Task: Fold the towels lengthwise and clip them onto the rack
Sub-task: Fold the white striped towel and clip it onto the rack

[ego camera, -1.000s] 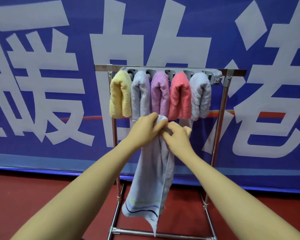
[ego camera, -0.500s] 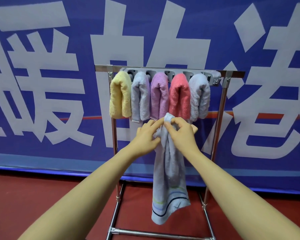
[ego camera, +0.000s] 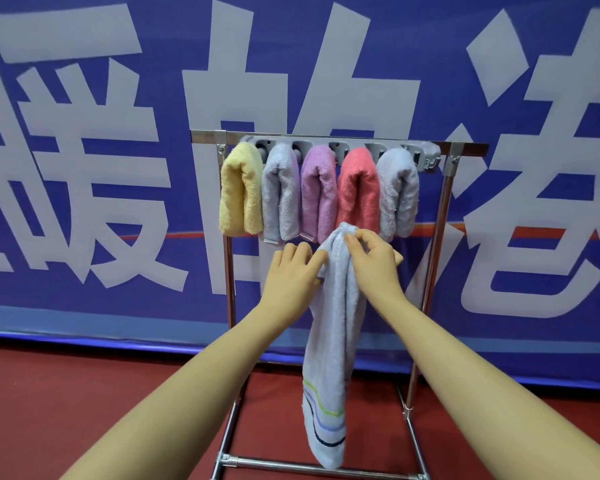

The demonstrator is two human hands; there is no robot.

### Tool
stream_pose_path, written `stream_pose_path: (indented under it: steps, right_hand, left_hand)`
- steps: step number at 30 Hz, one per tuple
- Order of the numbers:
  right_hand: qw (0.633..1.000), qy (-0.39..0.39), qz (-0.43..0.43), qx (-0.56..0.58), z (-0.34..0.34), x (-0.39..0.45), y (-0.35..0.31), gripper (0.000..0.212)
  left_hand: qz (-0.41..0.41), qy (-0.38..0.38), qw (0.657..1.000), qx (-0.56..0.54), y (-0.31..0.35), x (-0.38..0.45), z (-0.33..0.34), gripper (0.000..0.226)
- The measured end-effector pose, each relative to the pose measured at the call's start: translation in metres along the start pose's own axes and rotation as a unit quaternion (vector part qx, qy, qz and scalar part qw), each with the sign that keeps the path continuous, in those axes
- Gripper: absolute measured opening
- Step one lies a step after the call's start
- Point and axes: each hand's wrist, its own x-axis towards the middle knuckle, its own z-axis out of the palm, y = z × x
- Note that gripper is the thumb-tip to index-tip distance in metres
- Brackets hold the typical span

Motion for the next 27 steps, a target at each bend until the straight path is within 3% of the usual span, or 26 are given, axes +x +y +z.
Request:
stream_pose_path:
  steps: [2, 6, 8, 10, 12, 16, 19, 21, 24, 27]
  right_hand:
    - [1.0, 0.001, 0.002, -0.01, -0.001, -0.001, 0.002, 0.017]
    - [0.998, 0.026, 0.011, -0.064, -0.003, -0.002, 0.011, 0.014]
    - [0.994, 0.043, 0.018, -0.101, -0.006, -0.001, 0.017, 0.014]
    - [0.991, 0.051, 0.029, -0.119, -0.009, 0.0, 0.024, 0.016]
    - [0.99, 0.051, 0.055, -0.121, -0.012, 0.001, 0.033, 0.016]
    - [0.991, 0.038, 0.095, -0.084, -0.018, 0.002, 0.042, 0.033]
    - [0.995, 0.057, 0.068, -0.053, -0.024, 0.001, 0.043, 0.039]
    - [0.994, 0.074, 0.067, -0.044, -0.03, -0.001, 0.042, 0.036]
    - [0.995, 0.081, 0.044, -0.027, -0.032, -0.002, 0.037, 0.015]
    - [0.999, 0.03, 0.006, -0.031, -0.026, -0.004, 0.027, 0.025]
  left_hand:
    - [0.021, 0.017, 0.999, 0.036, 0.002, 0.004, 0.001, 0.026]
    - [0.024, 0.016, 0.999, 0.014, 0.005, 0.012, -0.009, 0.03]
    - [-0.028, 0.012, 0.999, -0.043, 0.006, 0.015, -0.014, 0.026]
    - [-0.128, 0.014, 0.978, -0.167, 0.005, 0.018, -0.018, 0.011]
    - [-0.23, 0.012, 0.932, -0.28, 0.005, 0.025, -0.025, 0.014]
    - [-0.248, 0.03, 0.918, -0.306, -0.003, 0.036, -0.031, 0.017]
    - [-0.299, 0.019, 0.893, -0.336, -0.011, 0.036, -0.028, 0.016]
    - [-0.335, 0.019, 0.869, -0.364, -0.014, 0.033, -0.026, 0.013]
    - [-0.341, 0.004, 0.851, -0.399, -0.013, 0.03, -0.025, 0.011]
    - [-0.31, -0.034, 0.855, -0.414, -0.007, 0.032, -0.025, 0.01]
